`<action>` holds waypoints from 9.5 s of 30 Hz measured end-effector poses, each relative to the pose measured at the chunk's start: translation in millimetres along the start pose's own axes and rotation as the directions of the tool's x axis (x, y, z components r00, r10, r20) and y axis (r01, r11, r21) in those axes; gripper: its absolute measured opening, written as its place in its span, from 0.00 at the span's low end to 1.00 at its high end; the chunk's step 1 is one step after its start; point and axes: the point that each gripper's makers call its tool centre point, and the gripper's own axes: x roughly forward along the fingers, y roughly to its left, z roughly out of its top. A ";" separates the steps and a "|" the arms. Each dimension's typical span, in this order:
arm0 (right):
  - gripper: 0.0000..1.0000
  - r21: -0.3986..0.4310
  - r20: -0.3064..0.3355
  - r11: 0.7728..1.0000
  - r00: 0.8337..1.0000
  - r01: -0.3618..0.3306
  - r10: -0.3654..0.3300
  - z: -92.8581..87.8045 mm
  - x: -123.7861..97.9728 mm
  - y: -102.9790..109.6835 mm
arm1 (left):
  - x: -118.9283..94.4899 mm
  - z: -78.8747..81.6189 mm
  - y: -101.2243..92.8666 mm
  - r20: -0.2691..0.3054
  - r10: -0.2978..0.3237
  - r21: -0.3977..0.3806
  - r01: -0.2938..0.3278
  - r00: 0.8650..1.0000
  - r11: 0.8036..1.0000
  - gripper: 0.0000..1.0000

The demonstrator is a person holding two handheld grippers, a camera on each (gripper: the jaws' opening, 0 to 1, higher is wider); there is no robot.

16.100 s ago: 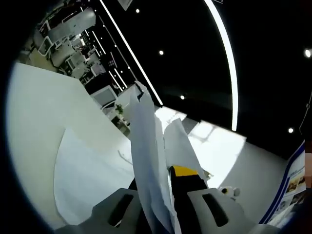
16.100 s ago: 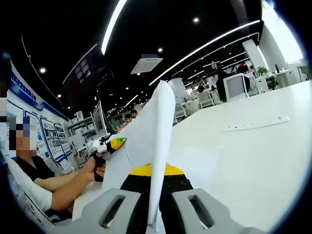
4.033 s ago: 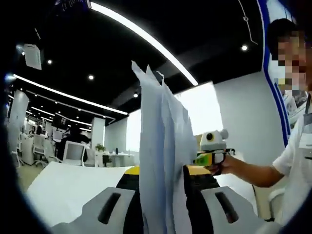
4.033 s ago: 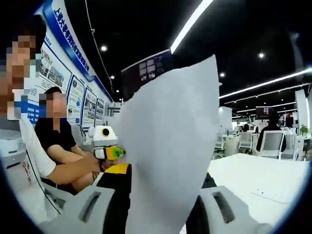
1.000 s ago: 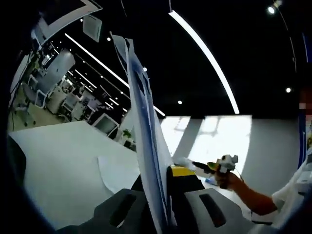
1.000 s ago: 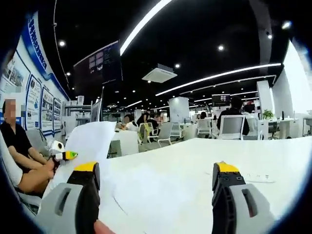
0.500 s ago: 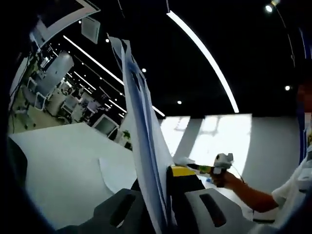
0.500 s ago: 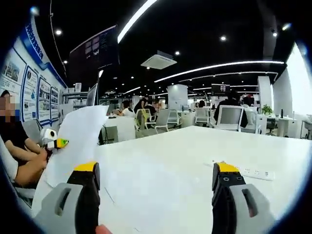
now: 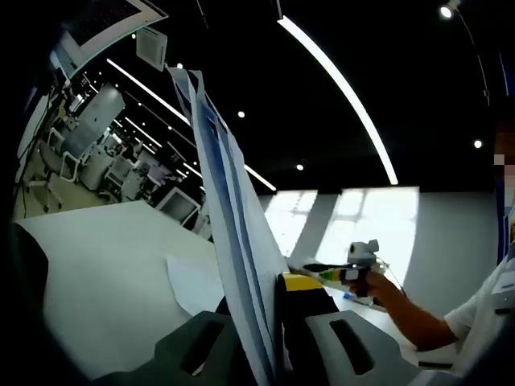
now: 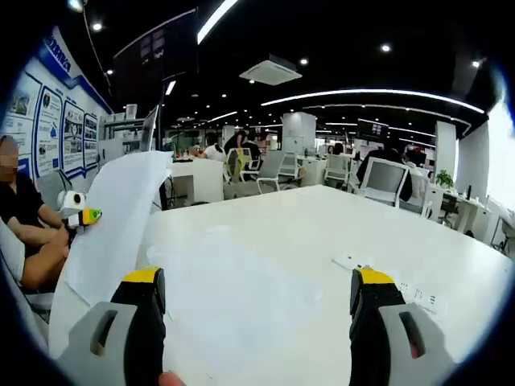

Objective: Organize the stack of printing papers by aligning and flattening the scattered papers on the table

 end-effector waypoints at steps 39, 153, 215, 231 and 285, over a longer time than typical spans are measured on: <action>0.90 0.056 -0.042 0.997 0.998 -0.048 0.050 -21.4 57.4 -15.5 | -2.9 2.3 -2.0 0.028 0.030 0.012 -0.030 0.999 0.999 0.08; 0.19 0.084 -0.195 0.992 0.974 -0.097 0.112 -100.6 72.2 -26.1 | -3.0 1.7 -1.7 0.030 0.041 0.044 -0.042 0.999 0.998 0.09; 0.00 0.313 -0.065 0.949 0.996 -0.044 0.068 -57.0 33.3 -46.3 | -2.1 1.1 1.0 0.023 0.044 0.038 -0.045 0.999 0.998 0.09; 0.00 0.332 -0.070 0.943 0.997 -0.015 0.040 -57.7 29.3 -56.1 | -2.9 2.1 2.0 0.026 0.044 0.039 -0.045 0.999 0.998 0.09; 0.00 0.318 0.032 0.948 0.999 -0.004 -0.007 -11.8 0.5 -56.0 | -2.5 1.5 3.8 0.024 0.059 0.059 -0.060 0.998 0.996 0.09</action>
